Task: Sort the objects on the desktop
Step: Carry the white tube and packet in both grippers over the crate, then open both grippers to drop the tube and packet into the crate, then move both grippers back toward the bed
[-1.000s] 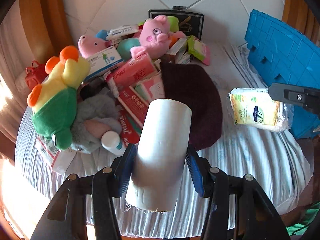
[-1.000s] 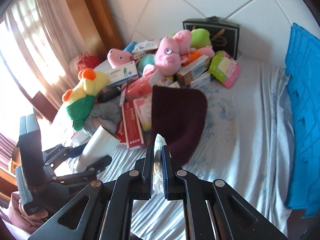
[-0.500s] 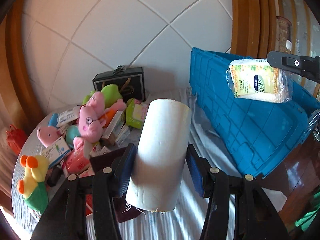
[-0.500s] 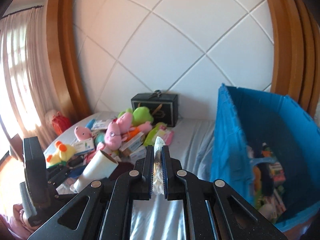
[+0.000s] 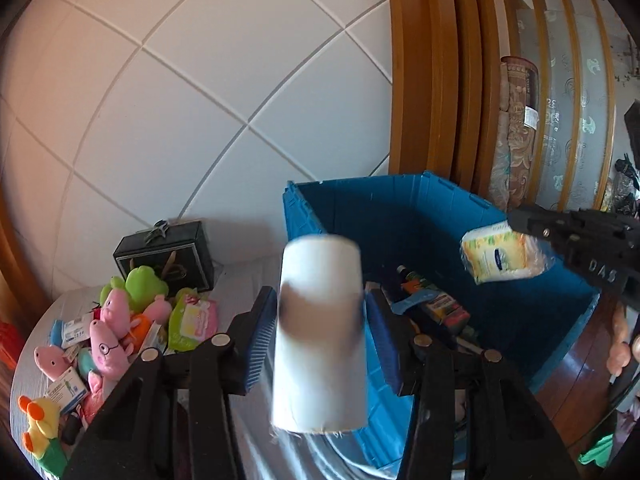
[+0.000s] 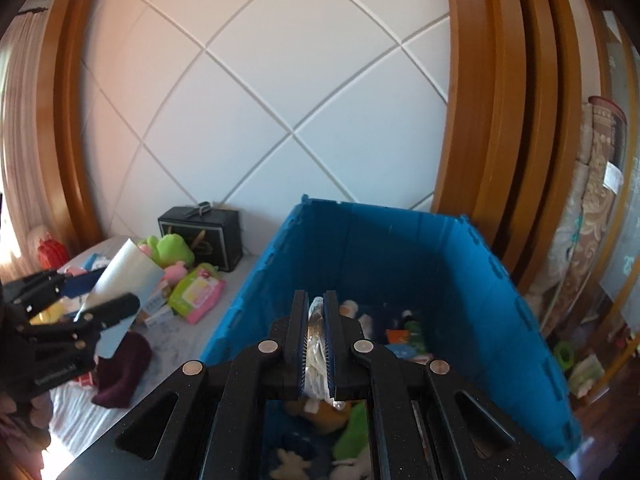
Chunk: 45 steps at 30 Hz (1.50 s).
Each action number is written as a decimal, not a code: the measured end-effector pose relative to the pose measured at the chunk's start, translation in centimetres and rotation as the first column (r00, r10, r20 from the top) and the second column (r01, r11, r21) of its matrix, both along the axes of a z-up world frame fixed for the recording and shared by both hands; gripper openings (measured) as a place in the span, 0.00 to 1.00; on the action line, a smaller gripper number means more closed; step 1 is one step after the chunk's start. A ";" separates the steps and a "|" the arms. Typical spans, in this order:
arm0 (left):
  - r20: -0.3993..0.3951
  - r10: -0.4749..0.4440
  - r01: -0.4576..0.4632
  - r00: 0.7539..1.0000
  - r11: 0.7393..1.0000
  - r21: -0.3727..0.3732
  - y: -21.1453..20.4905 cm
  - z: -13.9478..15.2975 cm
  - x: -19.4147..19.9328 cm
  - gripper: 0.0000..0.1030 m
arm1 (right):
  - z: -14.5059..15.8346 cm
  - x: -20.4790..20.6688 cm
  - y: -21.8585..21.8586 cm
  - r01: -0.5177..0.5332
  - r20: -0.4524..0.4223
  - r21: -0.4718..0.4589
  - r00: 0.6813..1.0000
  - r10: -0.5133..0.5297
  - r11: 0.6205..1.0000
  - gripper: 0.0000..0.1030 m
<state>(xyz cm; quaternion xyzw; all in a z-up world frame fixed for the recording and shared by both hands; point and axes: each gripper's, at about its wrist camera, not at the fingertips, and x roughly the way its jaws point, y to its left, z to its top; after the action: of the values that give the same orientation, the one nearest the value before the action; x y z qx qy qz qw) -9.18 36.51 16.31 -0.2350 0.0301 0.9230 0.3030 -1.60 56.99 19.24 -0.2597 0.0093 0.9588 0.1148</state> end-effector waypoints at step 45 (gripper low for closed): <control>0.338 0.409 -0.393 0.848 0.912 -0.118 -18.4 -16.6 -2.8 0.69 | -3.1 2.8 -5.0 -0.145 -0.056 -0.077 0.988 0.141 0.986 1.00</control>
<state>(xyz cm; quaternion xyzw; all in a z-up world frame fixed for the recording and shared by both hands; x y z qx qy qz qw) -12.00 18.08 -0.32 -0.4056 -0.0545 0.9070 0.0989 1.24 51.95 16.14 -0.2401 0.0321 0.9696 0.0346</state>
